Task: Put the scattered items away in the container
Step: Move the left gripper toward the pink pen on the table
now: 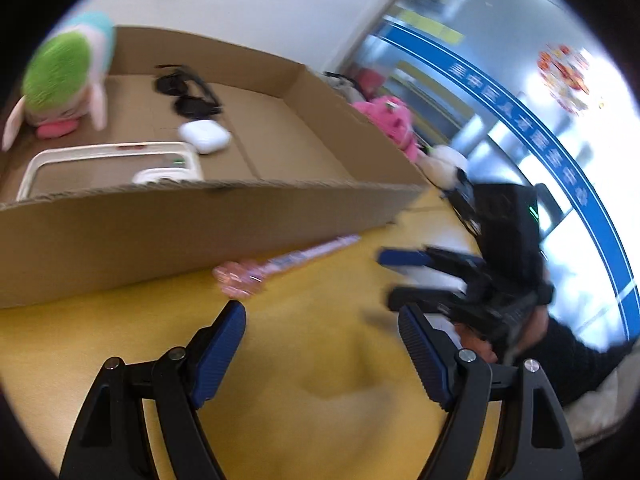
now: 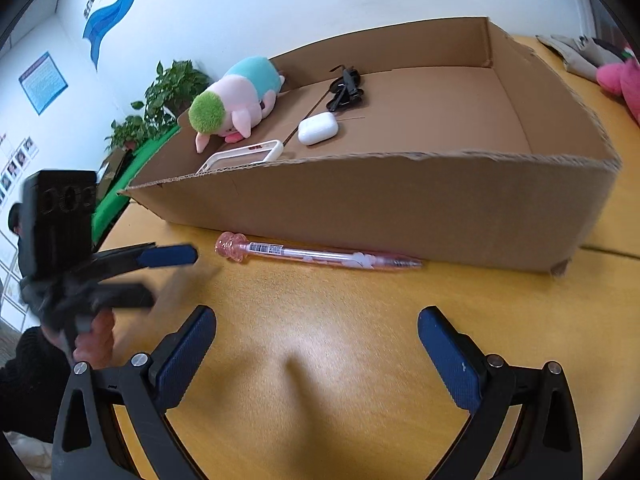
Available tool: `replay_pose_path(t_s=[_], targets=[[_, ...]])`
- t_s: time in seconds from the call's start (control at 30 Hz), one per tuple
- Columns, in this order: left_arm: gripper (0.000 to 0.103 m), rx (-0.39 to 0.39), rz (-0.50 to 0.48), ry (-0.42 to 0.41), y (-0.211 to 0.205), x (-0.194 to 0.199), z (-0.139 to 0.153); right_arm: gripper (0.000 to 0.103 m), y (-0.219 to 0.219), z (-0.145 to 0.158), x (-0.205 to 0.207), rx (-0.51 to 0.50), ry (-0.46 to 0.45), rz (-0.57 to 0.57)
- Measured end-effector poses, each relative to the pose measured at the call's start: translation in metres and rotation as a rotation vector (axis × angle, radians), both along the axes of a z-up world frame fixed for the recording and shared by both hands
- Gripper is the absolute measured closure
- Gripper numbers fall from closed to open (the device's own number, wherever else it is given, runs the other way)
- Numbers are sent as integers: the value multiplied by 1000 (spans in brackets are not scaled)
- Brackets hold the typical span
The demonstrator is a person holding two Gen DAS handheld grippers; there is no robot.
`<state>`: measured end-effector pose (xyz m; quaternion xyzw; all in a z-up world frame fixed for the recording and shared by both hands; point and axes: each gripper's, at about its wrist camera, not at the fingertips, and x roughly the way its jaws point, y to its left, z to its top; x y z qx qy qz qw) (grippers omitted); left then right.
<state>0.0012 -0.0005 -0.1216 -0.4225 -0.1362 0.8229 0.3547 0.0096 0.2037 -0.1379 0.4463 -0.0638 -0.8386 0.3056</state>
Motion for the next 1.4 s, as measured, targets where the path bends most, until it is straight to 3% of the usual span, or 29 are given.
replay_pose_path(t_s=[0.1, 0.3, 0.47, 0.6, 0.83, 1.03, 1.1, 1.23, 1.3, 1.4], targets=[[24, 3, 23, 11, -2, -12, 0, 1, 3, 0, 4, -3, 0, -5], [24, -40, -56, 27, 19, -22, -5, 0, 3, 0, 11, -6, 4, -2], [24, -49, -177, -2, 33, -7, -10, 0, 5, 0, 15, -11, 0, 5], [24, -37, -292, 40, 39, 18, 0, 0, 16, 0, 19, -47, -18, -8], [24, -76, -180, 66, 31, -4, 11, 0, 31, 0, 21, -68, -34, -51], [25, -201, -253, 42, 60, -18, -6, 0, 35, 1, 27, -65, -35, -70], [26, -199, -257, 34, 61, -14, -2, 0, 36, 2, 29, -59, -41, -81], [42, -237, -274, 10, 64, -2, 1, 0, 38, 3, 30, -28, -67, -113], [44, -253, -277, 6, 66, 4, 2, 0, 36, 4, 27, 0, -98, -149], [64, -249, -240, -30, 65, 7, 0, 0, 31, 5, 20, -7, -158, -186]])
